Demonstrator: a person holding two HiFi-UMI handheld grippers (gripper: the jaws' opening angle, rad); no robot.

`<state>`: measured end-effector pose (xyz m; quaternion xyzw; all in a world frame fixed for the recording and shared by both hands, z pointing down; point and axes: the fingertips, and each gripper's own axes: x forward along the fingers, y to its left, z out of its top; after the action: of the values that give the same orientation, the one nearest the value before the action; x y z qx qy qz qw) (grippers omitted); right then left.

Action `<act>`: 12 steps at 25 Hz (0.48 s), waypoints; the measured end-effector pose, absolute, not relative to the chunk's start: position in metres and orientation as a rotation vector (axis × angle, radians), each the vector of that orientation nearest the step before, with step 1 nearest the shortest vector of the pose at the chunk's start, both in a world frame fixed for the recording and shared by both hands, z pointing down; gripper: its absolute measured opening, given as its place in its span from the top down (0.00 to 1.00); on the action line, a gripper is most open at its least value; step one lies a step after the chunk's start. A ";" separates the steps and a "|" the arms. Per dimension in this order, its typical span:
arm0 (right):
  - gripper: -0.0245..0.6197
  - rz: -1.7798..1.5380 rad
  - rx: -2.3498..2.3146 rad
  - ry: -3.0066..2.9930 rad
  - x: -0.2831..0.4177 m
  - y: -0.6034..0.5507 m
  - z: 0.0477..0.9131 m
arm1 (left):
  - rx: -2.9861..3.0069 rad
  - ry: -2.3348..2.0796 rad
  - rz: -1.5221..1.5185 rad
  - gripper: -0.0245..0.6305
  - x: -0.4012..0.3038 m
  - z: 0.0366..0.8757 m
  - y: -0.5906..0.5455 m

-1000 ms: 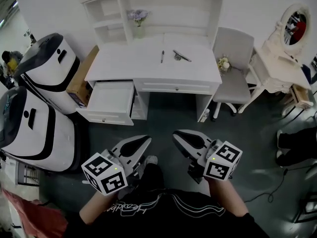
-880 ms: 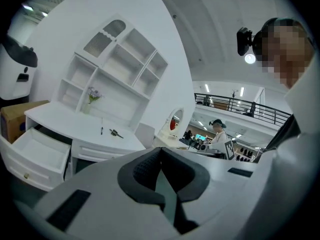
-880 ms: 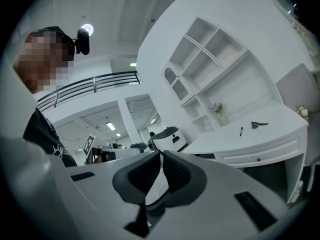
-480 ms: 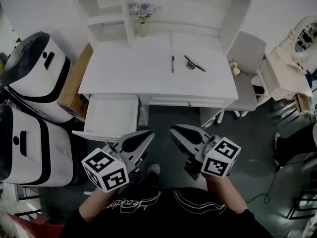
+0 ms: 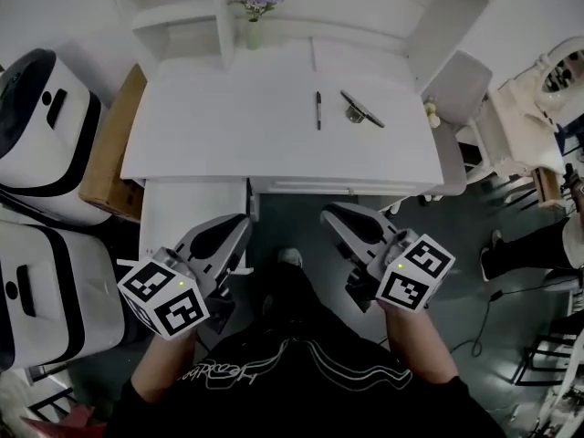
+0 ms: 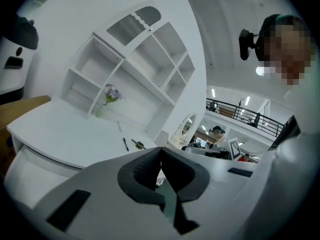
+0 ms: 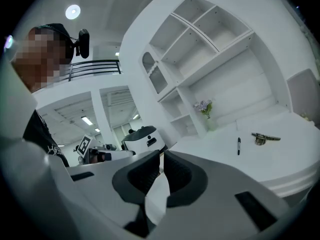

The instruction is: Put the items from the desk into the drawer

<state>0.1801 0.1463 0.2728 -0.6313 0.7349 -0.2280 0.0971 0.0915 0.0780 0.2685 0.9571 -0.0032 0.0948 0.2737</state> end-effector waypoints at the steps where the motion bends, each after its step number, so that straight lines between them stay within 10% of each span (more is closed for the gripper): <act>1: 0.88 -0.678 -1.876 2.177 0.186 0.139 0.275 | 2.573 -0.020 0.257 0.93 0.094 0.270 0.071; 12: 0.87 -0.769 -1.924 2.200 0.281 0.054 0.312 | 2.541 -0.097 0.350 0.93 0.164 0.284 -0.003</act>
<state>0.2812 0.0539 0.3123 -0.6356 0.7266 -0.2539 0.0597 0.1636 -0.0032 0.2843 0.9493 -0.0362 0.1309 0.2834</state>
